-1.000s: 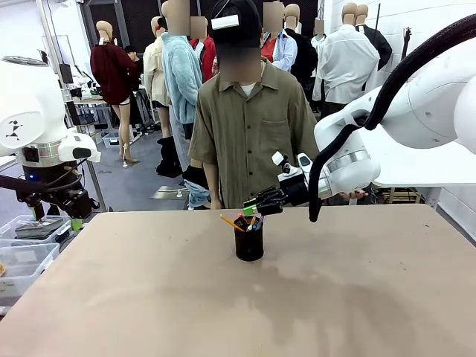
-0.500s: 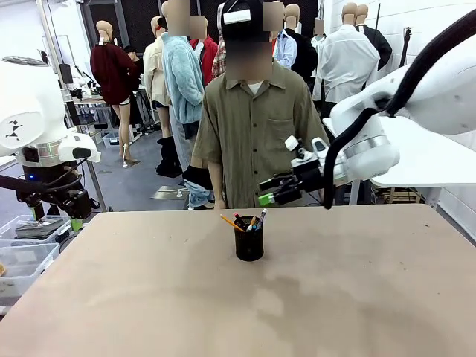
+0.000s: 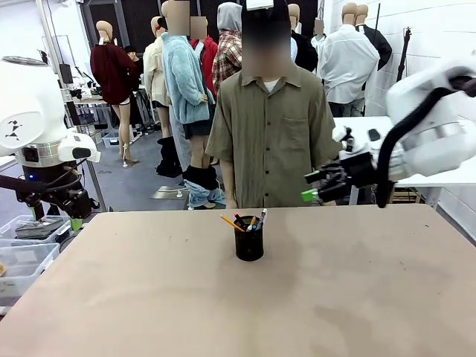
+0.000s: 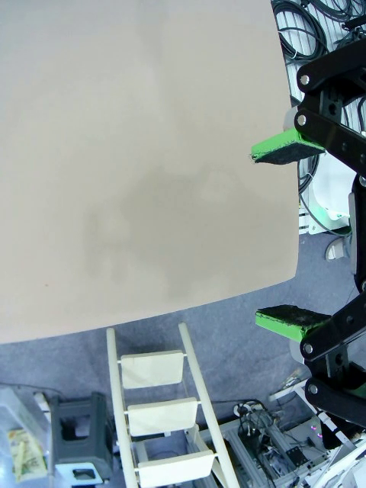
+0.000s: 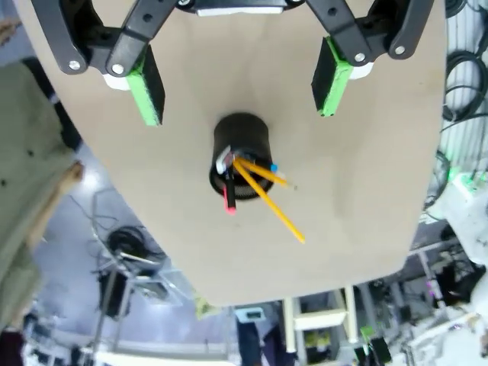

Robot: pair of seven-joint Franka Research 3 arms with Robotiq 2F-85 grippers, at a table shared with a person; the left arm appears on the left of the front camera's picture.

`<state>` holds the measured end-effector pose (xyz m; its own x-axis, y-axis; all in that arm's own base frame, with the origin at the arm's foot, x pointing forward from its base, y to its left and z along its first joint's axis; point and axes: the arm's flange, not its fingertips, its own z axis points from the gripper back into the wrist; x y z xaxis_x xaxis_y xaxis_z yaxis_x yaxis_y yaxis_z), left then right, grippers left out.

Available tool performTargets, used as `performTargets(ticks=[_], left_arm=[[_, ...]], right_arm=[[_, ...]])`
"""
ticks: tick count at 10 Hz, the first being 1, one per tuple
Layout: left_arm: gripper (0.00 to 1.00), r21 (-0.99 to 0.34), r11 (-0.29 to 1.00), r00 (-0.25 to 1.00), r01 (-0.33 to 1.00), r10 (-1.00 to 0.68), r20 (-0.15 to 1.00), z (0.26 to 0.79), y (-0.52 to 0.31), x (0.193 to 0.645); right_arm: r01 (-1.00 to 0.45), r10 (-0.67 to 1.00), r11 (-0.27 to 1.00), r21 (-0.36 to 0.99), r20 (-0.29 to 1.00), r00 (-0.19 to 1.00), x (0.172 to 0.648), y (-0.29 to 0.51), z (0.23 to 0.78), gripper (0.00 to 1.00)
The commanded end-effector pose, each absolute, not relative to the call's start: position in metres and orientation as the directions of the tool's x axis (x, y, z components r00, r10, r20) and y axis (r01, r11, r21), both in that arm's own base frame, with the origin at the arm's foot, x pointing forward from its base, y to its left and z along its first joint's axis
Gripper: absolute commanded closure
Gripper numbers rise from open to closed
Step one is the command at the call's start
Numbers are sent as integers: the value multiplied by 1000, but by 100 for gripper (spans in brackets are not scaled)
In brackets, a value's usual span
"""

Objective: Place the pens into the pen holder.
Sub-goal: Pick up a writing instrument from the table and place it into the Pen holder.

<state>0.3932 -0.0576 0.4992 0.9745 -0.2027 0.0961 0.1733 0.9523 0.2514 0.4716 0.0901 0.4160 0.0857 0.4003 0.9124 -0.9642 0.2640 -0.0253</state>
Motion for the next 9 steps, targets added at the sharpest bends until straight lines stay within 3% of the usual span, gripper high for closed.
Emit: performTargets(ticks=[1,6,9], left_arm=[[4,271,949,977,163,-194,93,500,-58,392],[4,271,949,977,163,-194,93,500,-58,392],[4,271,949,977,163,-194,93,500,-58,392]], right_arm=[[-931,426,360,-53,897,113,428,59,420,3],[-747,307,664,-30,922,235,352,-13,432,3],[-793,352,608,-50,912,212,390,-19,443,3]])
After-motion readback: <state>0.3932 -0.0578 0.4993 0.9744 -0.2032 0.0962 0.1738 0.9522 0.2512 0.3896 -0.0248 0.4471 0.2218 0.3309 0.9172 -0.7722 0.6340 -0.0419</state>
